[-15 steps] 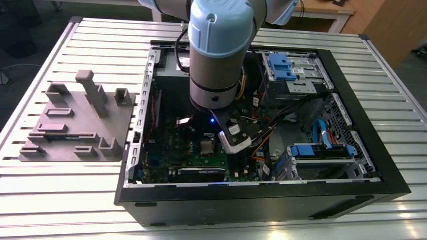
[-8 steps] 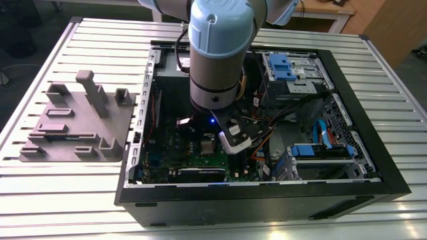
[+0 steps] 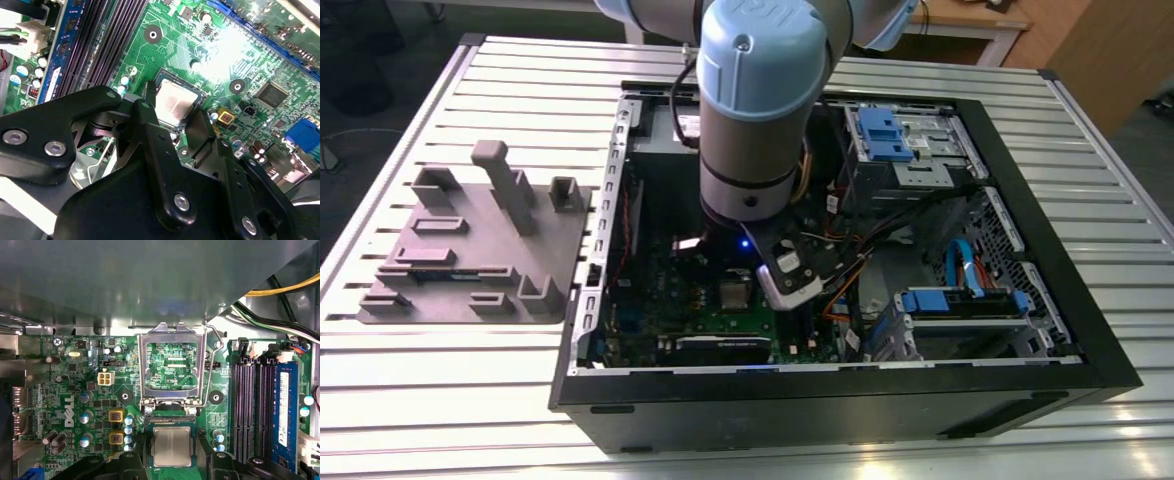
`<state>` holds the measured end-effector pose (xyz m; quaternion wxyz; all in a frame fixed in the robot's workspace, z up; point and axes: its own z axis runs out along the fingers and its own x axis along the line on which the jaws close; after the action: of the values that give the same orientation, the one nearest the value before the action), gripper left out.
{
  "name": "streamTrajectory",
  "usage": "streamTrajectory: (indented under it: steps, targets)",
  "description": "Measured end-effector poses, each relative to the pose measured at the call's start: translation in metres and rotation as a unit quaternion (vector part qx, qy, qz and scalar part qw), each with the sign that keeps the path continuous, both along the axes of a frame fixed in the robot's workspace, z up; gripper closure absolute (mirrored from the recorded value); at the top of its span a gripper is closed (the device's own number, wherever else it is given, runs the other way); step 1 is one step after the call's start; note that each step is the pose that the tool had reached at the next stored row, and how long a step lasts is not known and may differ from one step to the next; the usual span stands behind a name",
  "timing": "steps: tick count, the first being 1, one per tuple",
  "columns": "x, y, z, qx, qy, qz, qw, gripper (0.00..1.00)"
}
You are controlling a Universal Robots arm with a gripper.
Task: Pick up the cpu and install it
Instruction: 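Place the cpu into insertion slot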
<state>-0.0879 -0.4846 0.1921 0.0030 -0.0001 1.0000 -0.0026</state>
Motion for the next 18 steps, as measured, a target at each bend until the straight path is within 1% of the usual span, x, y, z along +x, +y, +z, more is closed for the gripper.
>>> streamTrajectory:
  steps: [5,6,9,11,12,15,18]
  targets:
    - [0.0,-0.0001,-0.0014,-0.0002,0.0,0.0,1.0,0.49]
    - [0.0,-0.0001,-0.0014,-0.0004,0.0001,0.0,1.0,0.57]
    - [0.0,0.0,-0.0008,0.0001,0.0,0.0,1.0,0.57]
    - [0.0,0.0,0.0028,0.0,0.0004,0.0,1.0,0.57]
    - [0.0001,0.0,0.0033,0.0,0.0007,0.0,1.0,0.57]
    - [0.0003,-0.0001,0.0032,-0.0001,0.0009,-0.003,1.0,0.57]
    - [0.0004,-0.0001,0.0022,-0.0001,0.0009,-0.013,0.99992,0.57]
